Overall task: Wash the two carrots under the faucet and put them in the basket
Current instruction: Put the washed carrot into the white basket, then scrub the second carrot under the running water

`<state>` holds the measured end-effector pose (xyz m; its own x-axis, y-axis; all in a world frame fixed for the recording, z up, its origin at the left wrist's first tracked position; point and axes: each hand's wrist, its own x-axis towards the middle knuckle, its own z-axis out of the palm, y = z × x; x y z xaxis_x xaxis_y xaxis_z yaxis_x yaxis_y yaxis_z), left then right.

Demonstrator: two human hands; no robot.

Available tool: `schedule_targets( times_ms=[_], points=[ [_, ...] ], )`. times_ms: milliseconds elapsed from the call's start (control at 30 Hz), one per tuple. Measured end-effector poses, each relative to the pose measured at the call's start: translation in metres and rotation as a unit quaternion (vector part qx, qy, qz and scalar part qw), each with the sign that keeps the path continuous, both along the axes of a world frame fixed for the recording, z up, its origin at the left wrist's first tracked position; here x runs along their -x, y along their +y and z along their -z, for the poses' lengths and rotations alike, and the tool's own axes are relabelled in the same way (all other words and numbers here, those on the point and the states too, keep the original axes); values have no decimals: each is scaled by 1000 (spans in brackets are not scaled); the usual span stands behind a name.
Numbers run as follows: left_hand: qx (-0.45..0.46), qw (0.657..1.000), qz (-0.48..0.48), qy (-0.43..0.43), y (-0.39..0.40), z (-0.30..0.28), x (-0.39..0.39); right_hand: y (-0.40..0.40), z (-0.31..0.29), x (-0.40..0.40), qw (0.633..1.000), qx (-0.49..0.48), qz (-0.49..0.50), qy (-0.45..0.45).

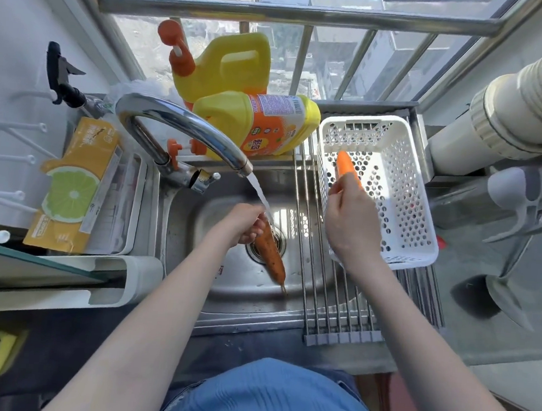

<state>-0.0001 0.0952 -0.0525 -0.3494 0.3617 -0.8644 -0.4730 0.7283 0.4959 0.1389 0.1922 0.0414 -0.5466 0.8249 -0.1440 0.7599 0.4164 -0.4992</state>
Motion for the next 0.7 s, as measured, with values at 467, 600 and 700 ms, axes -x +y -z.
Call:
schedule_targets(
  times_ms=[467, 600, 700],
  points=[
    [75, 995, -71, -3, -52, 27, 16, -46, 181, 65, 940, 272, -6, -207],
    [93, 990, -101, -24, -64, 42, 18, -57, 223, 58, 905, 296, -2, -305],
    [91, 988, -122, -28, -72, 52, 19, -65, 242, 52, 902, 280, 13, -329]
  ],
)
